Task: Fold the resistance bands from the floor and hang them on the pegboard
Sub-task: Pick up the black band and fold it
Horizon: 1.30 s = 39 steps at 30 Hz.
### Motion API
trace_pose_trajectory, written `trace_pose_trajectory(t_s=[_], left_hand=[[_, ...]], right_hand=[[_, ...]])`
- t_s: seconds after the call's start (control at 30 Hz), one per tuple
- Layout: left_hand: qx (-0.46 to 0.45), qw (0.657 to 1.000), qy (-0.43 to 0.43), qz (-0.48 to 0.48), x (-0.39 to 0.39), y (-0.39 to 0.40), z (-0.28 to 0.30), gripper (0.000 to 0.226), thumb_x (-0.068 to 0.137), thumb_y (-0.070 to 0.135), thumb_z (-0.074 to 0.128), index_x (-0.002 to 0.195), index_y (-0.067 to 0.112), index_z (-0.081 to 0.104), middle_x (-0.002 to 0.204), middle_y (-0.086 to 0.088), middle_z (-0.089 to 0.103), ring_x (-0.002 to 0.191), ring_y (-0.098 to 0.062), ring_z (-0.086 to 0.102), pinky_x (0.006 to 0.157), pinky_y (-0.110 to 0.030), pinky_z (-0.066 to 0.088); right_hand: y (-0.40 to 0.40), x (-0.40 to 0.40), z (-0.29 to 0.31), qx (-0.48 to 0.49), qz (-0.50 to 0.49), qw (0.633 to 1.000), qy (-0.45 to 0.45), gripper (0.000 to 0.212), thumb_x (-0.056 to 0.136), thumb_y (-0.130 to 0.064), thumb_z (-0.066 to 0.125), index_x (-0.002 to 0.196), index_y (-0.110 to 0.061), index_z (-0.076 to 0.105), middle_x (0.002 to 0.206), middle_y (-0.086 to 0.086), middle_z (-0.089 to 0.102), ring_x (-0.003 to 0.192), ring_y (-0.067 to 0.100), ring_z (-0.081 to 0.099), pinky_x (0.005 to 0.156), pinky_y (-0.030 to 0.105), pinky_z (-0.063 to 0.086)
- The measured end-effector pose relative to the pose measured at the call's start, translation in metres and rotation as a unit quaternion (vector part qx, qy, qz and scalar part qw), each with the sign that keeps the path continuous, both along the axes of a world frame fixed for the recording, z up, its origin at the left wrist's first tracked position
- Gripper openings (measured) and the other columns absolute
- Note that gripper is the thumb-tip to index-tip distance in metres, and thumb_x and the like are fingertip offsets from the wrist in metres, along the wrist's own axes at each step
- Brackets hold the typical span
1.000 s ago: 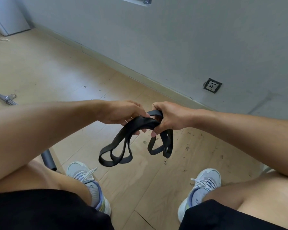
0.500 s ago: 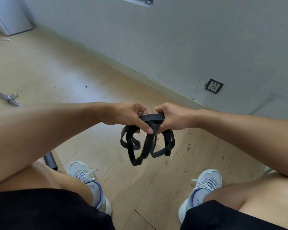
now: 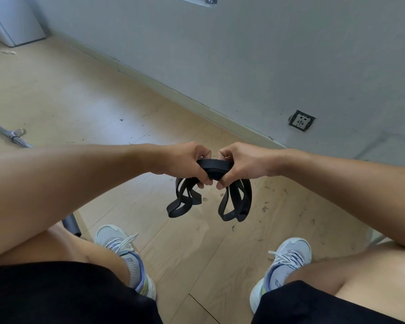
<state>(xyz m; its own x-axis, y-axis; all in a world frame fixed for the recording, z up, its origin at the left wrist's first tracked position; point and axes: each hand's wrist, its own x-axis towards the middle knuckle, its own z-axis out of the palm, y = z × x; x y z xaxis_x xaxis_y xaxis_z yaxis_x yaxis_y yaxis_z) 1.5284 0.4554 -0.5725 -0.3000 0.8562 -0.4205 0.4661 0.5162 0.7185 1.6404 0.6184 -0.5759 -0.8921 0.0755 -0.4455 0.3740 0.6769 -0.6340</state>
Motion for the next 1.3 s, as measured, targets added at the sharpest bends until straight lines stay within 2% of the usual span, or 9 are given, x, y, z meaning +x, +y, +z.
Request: trace_pose_trajectory(t_s=[0.17,0.27,0.37,0.57,0.77,0.87,0.93,1.13,1.3], left_hand=[[0.001,0.999,-0.033,-0.007,-0.001,-0.001,-0.003,0.037,0.085,0.011,0.080,0.104,0.017,0.049,0.084,0.001,0.078,0.068,-0.009,0.072,0.066,-0.024,0.056],[-0.002,1.000,-0.021,-0.008,-0.002,-0.001,-0.002,0.033,0.086,0.012,0.078,0.111,0.018,0.056,0.087,0.001,0.078,0.070,-0.009,0.072,0.068,-0.025,0.058],[-0.007,1.000,0.020,-0.015,-0.003,-0.001,0.003,0.017,0.088,0.014,0.075,0.104,0.016,0.067,0.073,0.006,0.073,0.063,-0.004,0.067,0.057,-0.015,0.049],[0.004,0.996,0.087,0.003,-0.002,-0.001,0.002,0.020,0.085,0.020,0.076,0.101,0.020,0.062,0.081,0.001,0.066,0.072,-0.013,0.060,0.062,-0.022,0.044],[0.026,0.990,0.138,0.019,-0.009,-0.002,0.003,0.025,0.077,0.036,0.085,0.086,0.025,0.065,0.069,0.004,0.064,0.059,-0.010,0.058,0.054,-0.021,0.040],[0.021,0.985,0.165,0.035,-0.011,-0.002,0.007,0.026,0.077,0.038,0.086,0.086,0.022,0.067,0.071,0.002,0.064,0.060,-0.014,0.060,0.053,-0.024,0.043],[0.013,0.984,0.174,0.039,-0.012,-0.002,0.008,0.026,0.077,0.039,0.085,0.084,0.022,0.067,0.077,-0.002,0.066,0.064,-0.017,0.062,0.054,-0.024,0.044],[0.000,0.984,0.178,0.019,-0.012,-0.005,0.011,0.023,0.079,0.040,0.084,0.082,0.022,0.070,0.069,0.003,0.064,0.057,-0.010,0.058,0.051,-0.021,0.040],[0.023,0.988,0.151,0.023,-0.013,-0.006,0.011,0.021,0.077,0.039,0.085,0.082,0.025,0.071,0.066,0.005,0.072,0.048,0.002,0.057,0.045,-0.013,0.038]], right_hand=[[0.002,0.001,0.000,0.015,0.000,1.000,0.007,0.044,0.070,-0.026,0.097,0.086,-0.019,0.056,0.076,-0.003,0.069,0.068,0.013,0.069,0.058,0.021,0.049],[0.002,0.001,-0.001,0.024,0.004,1.000,0.014,0.044,0.070,-0.032,0.097,0.084,-0.019,0.057,0.073,-0.006,0.067,0.065,0.010,0.066,0.057,0.021,0.047],[0.003,0.001,-0.001,0.021,0.000,1.000,0.013,0.042,0.070,-0.033,0.096,0.085,-0.019,0.059,0.074,-0.005,0.068,0.065,0.008,0.067,0.057,0.019,0.047],[0.001,0.003,-0.007,0.052,-0.002,0.998,0.027,0.040,0.076,-0.028,0.093,0.085,-0.021,0.055,0.082,-0.003,0.071,0.070,0.013,0.064,0.066,0.027,0.047],[0.000,0.003,-0.013,0.010,-0.040,0.999,0.034,0.040,0.085,-0.018,0.086,0.114,-0.024,0.059,0.100,-0.008,0.081,0.093,0.013,0.076,0.085,0.031,0.057],[-0.002,0.003,-0.010,0.067,-0.026,0.996,0.054,0.024,0.093,-0.013,0.071,0.113,-0.026,0.071,0.089,-0.010,0.075,0.076,0.008,0.068,0.066,0.021,0.050],[-0.003,0.002,-0.009,0.076,-0.029,0.995,0.063,0.019,0.095,-0.014,0.067,0.108,-0.026,0.074,0.088,-0.011,0.073,0.075,0.008,0.066,0.064,0.021,0.047],[0.002,0.002,-0.013,0.045,-0.019,0.998,0.028,0.023,0.087,-0.021,0.083,0.104,-0.025,0.069,0.098,-0.004,0.076,0.092,0.014,0.073,0.086,0.035,0.060],[0.003,0.006,-0.015,-0.001,-0.020,0.999,0.033,0.035,0.082,-0.029,0.088,0.112,-0.029,0.070,0.099,-0.004,0.079,0.094,0.011,0.075,0.092,0.034,0.058]])
